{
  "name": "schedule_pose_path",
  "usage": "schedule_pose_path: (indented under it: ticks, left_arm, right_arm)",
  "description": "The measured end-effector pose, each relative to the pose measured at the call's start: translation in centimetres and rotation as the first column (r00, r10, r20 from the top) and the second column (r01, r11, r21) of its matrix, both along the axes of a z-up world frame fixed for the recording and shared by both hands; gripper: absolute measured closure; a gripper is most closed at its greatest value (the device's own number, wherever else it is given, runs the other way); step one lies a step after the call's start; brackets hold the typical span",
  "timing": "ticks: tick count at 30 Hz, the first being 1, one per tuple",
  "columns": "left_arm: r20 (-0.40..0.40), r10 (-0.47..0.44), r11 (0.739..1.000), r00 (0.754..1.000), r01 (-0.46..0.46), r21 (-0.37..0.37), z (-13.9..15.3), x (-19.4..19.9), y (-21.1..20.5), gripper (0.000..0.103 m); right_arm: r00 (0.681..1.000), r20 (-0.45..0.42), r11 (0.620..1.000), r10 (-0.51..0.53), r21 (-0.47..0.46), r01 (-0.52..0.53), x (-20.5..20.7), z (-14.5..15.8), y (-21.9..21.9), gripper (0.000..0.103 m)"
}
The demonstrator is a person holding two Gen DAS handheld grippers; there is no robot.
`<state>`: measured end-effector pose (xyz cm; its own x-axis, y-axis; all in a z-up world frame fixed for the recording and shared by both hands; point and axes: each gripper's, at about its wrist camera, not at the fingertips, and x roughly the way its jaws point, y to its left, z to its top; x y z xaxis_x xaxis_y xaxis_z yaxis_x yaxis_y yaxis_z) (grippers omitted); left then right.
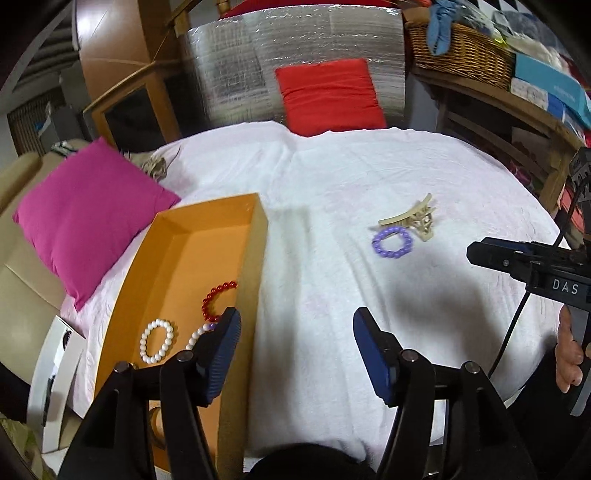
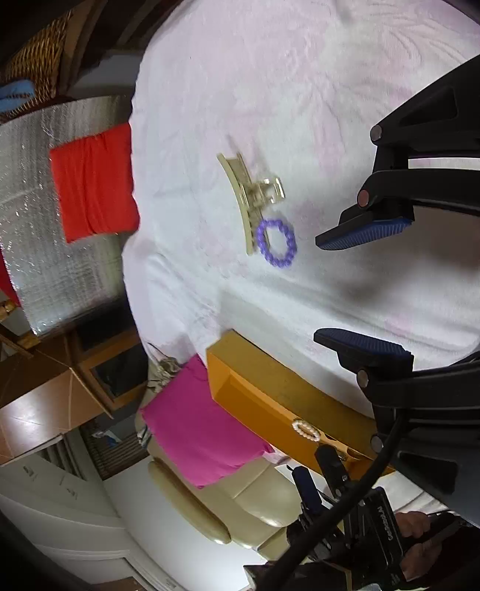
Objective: Organize jewelry
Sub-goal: 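Move both tools back toward the purple bracelet and claw clip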
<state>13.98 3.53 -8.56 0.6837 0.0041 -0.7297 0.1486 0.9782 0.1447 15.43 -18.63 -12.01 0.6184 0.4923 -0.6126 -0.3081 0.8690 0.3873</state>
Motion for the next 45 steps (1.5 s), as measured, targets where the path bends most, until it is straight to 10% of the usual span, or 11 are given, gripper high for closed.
schedule_pose_path:
  ticks: [45]
  left_arm:
    - [-0.031, -0.038, 0.977, 0.999, 0.044, 0.210, -2.4, 1.4, -7.3, 0.038]
  right_arm:
    - [0.985, -0.089, 0.980, -0.147, 0.126, 0.157, 1.7, -0.8, -7.0, 0.047]
